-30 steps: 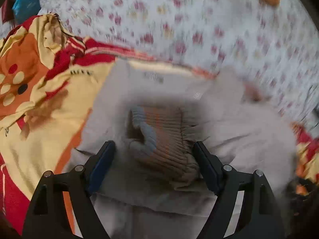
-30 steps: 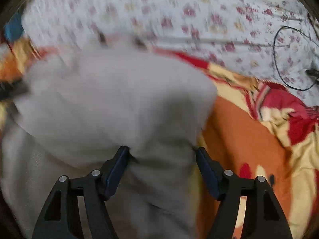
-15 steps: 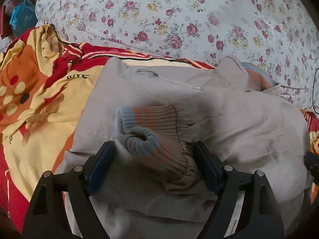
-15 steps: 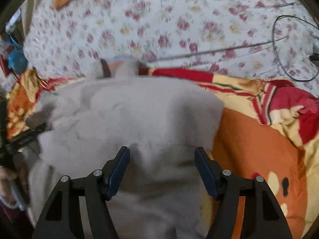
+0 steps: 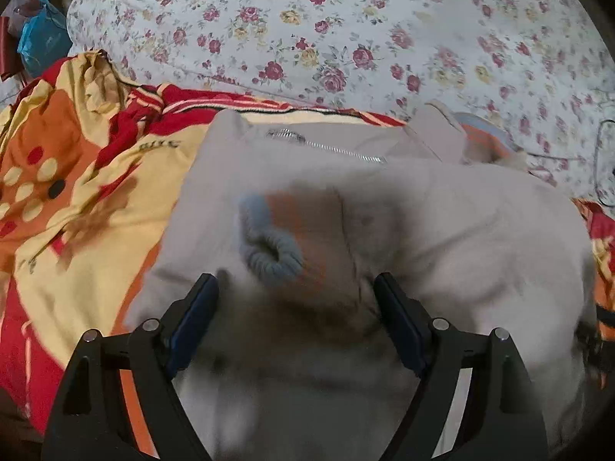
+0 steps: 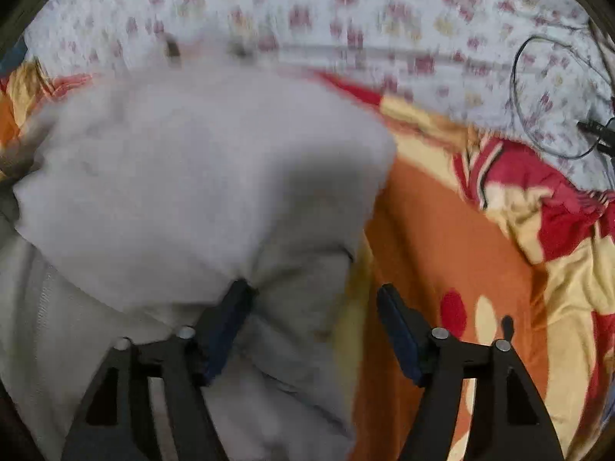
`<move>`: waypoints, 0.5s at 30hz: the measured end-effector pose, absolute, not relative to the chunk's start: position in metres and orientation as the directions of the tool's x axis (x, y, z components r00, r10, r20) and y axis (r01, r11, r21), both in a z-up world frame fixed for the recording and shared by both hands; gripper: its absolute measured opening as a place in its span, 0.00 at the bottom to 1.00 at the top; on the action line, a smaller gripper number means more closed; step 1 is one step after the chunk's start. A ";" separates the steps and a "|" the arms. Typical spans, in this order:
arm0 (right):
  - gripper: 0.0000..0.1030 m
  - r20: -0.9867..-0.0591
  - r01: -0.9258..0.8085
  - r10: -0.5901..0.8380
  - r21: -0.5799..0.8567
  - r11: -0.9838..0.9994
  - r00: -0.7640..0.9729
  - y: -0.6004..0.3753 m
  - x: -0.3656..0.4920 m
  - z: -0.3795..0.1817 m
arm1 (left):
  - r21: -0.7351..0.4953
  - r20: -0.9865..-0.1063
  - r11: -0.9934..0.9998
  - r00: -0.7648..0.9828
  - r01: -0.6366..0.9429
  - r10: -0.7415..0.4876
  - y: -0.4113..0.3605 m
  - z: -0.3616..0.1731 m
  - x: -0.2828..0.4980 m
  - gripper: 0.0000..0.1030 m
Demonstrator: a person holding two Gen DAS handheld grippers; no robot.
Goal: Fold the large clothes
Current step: 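Lay the held sleeve onto the folded jacket and open the left tool, then move both tools to the striped hem of the folded beige jacket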
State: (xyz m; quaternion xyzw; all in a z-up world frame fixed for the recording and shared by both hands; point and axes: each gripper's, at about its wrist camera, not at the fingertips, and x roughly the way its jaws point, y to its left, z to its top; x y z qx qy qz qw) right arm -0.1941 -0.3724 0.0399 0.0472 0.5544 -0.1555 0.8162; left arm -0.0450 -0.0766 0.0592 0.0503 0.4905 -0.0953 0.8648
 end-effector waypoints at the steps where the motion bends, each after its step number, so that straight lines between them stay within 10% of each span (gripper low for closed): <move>1: 0.70 -0.917 0.329 -0.211 -0.095 0.939 0.337 -0.377 -0.201 0.046 | -0.010 -0.856 0.975 0.503 0.221 -0.122 -0.073 0.064 -0.050 0.81; 8: 0.73 -0.899 0.345 -0.104 0.055 0.937 0.425 -0.390 -0.257 0.088 | 0.007 -0.862 0.970 0.493 0.242 -0.117 -0.038 0.077 -0.097 0.81; 15: 0.70 -0.879 0.303 -0.229 -0.103 0.947 0.418 -0.359 -0.239 0.044 | -0.046 -0.893 0.980 0.433 0.192 -0.126 -0.003 0.070 -0.132 0.81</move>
